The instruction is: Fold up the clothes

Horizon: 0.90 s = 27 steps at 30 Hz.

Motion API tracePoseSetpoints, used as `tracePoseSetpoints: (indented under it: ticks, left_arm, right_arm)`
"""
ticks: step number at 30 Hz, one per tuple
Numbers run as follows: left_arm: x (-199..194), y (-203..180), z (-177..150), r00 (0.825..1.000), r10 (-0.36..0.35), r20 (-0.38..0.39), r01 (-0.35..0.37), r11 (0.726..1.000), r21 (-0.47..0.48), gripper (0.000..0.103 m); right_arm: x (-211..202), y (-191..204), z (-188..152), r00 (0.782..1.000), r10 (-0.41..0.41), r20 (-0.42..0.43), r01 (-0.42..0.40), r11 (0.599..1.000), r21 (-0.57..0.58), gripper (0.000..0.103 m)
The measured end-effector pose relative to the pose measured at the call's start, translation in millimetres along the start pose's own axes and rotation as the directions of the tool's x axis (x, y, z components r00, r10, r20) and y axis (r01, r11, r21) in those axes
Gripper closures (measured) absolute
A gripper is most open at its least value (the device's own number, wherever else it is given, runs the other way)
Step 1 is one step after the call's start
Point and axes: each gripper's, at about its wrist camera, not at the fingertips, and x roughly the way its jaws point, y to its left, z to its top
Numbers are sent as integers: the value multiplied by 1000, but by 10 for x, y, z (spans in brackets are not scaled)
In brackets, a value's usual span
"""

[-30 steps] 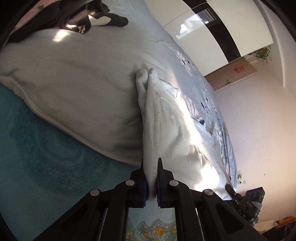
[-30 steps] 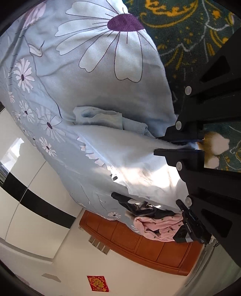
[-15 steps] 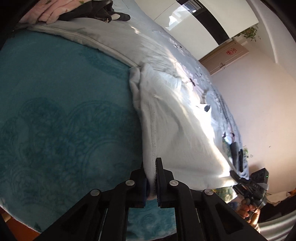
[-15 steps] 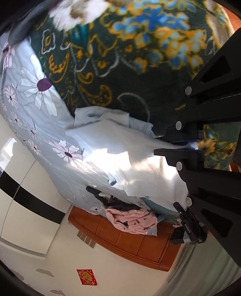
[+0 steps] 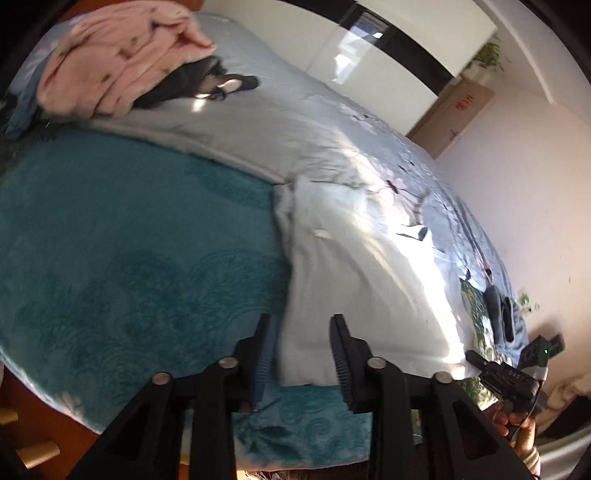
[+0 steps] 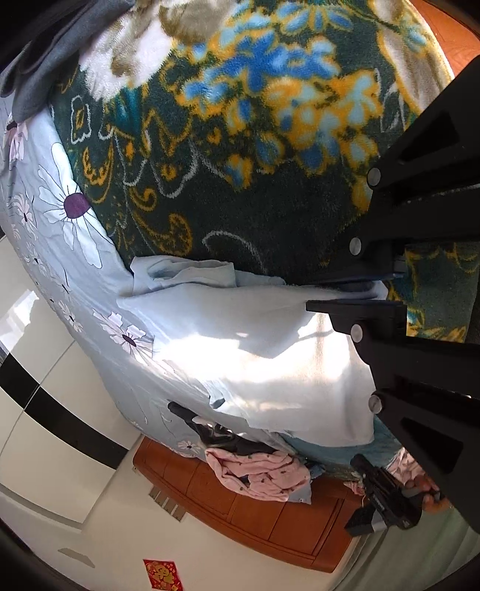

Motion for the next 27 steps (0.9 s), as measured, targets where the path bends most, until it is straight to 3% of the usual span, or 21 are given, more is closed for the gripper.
tracePoseSetpoints:
  ticks: [1,3,4,10,13,15,17,18,19,22,24,25,27]
  left_arm:
    - [47,-163,30,1000,-22,-3,22,999,44,53]
    - [194,-440,57,998,-52,-28,55,994,97,49]
    - [300,-552,61,997,-61,-49,66,991,114,48]
    - [940,-867,-38,976,-78,-206,103,988,113,49]
    - [1095,-992,-158,964,-24,-266,69,985,160,50]
    - [1114,-1084,-212,966,20,-258,35,978,207,50]
    - [1151,-1132,-242,966,56,-254,9,969,245,50]
    - [1146,-1139,-257,967,62,-248,3,968,252,50]
    - [1090,-1132,-263,971,50,-234,7,971,240,50]
    - [1042,-1157,-301,967,-22,-254,76,976,206,50]
    - [1155,-1238,-371,959,3,-284,69,967,245,50]
    - [1169,-1267,-405,963,14,-270,64,958,279,50]
    - [1110,-1224,-397,966,-31,-257,100,961,259,50]
  right_arm:
    - [4,-14,1,1000,5,5,-4,1000,-1,90]
    - [11,-41,3,1000,14,16,-13,1000,-4,67]
    - [14,-59,8,999,30,20,-30,1000,0,63]
    - [103,-68,105,997,73,37,-73,997,12,57]
    - [170,-47,147,994,99,38,-100,994,32,57]
    - [210,-27,168,993,114,38,-116,992,47,57]
    - [224,-5,181,992,118,37,-120,992,45,62]
    - [233,-2,188,992,119,32,-121,991,49,79]
    - [244,-6,196,992,123,26,-124,990,64,88]
    - [244,20,228,993,119,17,-120,989,91,92]
    - [224,93,259,996,92,12,-93,993,73,92]
    - [222,140,282,997,76,6,-76,995,68,92]
    - [206,269,335,999,38,-8,-37,998,45,93]
